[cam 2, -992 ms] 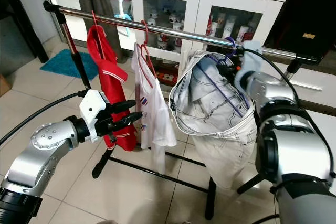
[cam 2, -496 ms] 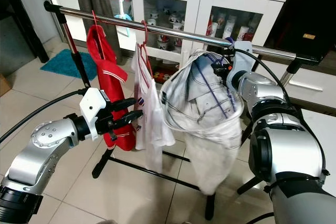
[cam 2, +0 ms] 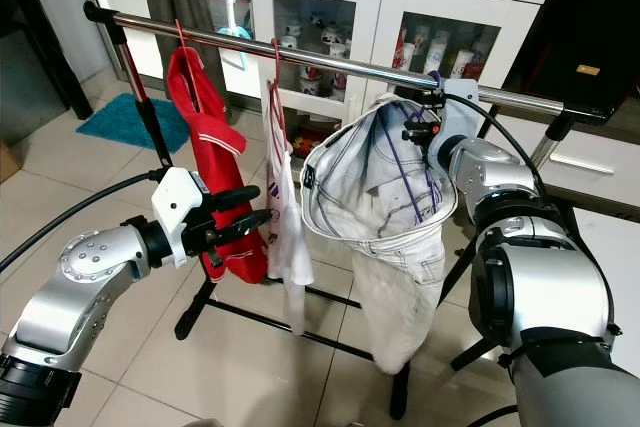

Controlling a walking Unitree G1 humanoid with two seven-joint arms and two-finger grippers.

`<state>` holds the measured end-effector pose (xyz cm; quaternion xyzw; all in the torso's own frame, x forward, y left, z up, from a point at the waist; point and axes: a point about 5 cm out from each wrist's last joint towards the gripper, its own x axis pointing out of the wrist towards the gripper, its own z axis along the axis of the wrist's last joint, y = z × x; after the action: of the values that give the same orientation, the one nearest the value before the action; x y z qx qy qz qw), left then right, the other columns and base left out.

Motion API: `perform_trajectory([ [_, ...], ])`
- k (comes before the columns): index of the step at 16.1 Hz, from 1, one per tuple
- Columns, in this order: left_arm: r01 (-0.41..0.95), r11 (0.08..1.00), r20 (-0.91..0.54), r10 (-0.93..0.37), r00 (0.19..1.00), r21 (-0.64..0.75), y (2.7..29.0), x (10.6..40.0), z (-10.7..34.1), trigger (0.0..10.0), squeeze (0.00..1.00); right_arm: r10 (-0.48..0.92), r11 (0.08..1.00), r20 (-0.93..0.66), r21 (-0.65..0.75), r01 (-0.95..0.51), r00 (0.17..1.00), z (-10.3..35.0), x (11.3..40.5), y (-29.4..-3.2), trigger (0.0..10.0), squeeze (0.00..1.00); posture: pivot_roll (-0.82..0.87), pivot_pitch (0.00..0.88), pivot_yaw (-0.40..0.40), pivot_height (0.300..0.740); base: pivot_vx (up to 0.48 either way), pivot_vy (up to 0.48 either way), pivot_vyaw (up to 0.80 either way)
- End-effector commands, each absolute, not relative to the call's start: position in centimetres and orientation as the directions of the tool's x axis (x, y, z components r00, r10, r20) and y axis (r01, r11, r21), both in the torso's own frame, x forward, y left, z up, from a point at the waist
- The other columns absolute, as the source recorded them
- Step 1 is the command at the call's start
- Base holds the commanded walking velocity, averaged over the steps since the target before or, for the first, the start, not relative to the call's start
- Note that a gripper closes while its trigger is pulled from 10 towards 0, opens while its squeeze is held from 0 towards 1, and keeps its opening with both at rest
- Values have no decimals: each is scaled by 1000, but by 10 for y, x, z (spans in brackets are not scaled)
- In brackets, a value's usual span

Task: Hang hanger

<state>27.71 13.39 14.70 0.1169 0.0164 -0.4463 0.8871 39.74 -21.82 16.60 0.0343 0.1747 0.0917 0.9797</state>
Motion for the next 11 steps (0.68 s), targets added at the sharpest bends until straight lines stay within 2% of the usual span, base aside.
perform_trajectory([
  [1,791,576,-139,-783,607,208,132,279,146,10000,0,173,985,-349,77,-156,921,160,396,-218,0,0,-38,0,-42,740,0,0,0],
  [3,786,581,-136,-779,612,209,131,278,145,10000,0,144,989,-325,33,-142,935,163,397,-221,0,0,-41,0,-43,740,0,0,0],
  [4,766,606,-139,-758,638,214,129,280,143,10000,0,115,993,-254,10,-116,960,174,400,-224,0,0,-39,0,-50,740,0,0,0],
  [6,719,658,-134,-710,692,226,129,284,141,10000,0,91,995,-163,49,-84,982,187,402,-228,0,0,-38,0,-53,740,0,0,0],
  [7,691,686,-118,-685,719,226,129,286,140,10000,0,96,994,-122,63,-89,988,191,402,-230,0,0,-37,0,-54,740,0,0,0],
  [11,668,710,-110,-663,741,222,128,287,138,10000,0,169,986,-68,19,-168,983,186,396,-227,0,0,-43,0,-46,740,0,0,0],
])
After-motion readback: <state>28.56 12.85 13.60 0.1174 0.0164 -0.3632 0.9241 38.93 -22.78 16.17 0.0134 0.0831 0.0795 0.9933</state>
